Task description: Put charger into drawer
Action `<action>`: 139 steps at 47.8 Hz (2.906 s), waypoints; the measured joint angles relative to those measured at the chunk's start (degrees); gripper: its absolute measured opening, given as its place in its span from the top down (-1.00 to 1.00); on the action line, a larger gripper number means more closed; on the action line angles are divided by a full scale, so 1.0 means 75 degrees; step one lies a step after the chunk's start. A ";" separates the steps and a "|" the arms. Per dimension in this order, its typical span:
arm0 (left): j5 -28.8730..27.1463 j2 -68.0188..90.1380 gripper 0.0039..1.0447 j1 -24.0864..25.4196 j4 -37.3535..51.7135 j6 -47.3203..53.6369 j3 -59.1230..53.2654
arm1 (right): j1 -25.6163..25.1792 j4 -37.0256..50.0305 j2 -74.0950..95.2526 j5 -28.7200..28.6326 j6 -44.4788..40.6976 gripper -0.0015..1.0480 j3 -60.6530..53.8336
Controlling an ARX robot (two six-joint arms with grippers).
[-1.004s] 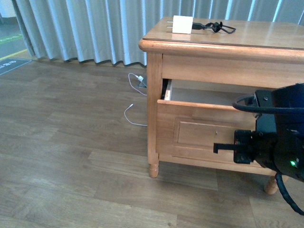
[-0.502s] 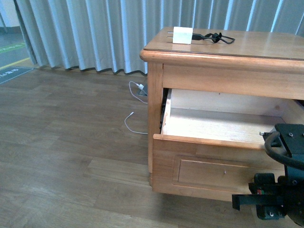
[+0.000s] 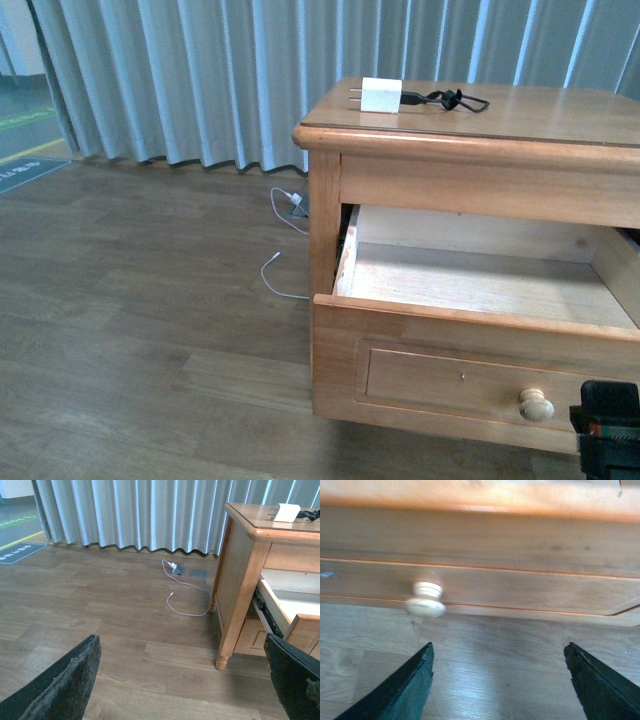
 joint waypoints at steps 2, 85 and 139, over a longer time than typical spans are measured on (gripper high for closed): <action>-0.0003 0.0000 -0.89 0.0000 0.0000 0.0000 0.0000 | -0.0038 0.0026 -0.0326 -0.0114 -0.0055 -0.84 -0.0055; 0.0000 0.0000 -0.89 0.0000 0.0000 0.0000 0.0000 | -0.5182 -0.2722 -0.9734 -0.4616 -0.1090 -0.19 -0.2177; -0.2897 0.2865 -0.89 -0.1081 0.1751 -0.0667 0.0455 | -0.4456 -0.2891 -1.0045 -0.4007 -0.1309 -0.85 -0.2288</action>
